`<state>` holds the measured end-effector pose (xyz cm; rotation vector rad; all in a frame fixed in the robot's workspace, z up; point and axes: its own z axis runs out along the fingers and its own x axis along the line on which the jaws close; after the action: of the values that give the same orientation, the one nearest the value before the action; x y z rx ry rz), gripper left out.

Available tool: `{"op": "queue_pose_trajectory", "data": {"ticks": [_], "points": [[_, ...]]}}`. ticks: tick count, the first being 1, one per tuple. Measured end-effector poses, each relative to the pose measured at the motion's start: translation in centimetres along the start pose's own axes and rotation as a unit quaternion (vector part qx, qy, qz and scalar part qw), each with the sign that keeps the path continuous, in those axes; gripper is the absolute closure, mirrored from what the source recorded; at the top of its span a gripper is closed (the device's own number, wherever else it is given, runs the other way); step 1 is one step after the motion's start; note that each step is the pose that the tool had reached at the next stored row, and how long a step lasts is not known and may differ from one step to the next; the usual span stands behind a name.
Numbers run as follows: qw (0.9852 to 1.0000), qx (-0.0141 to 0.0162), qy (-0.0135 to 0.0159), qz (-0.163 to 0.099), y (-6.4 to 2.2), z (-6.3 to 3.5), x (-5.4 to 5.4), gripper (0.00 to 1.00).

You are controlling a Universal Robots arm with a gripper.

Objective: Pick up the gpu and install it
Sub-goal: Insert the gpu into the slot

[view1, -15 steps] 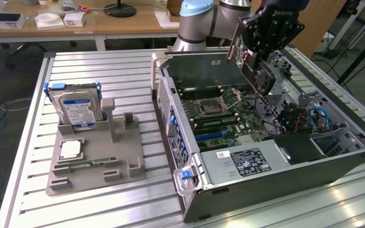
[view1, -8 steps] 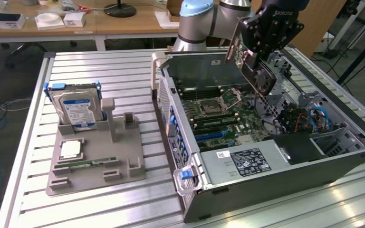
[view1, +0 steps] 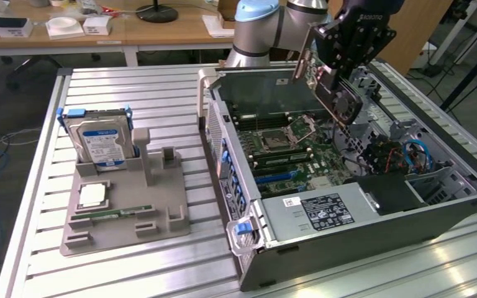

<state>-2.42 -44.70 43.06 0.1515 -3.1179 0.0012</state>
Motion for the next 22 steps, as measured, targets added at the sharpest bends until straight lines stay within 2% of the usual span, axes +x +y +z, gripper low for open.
{"op": "queue_pose_trajectory", "data": {"ticks": [11,22], "points": [[0.9996,0.0006,0.0,-0.029,0.0,0.0,0.0,0.74],[0.9982,0.0012,0.0,-0.059,0.0,0.0,0.0,0.74]]}}
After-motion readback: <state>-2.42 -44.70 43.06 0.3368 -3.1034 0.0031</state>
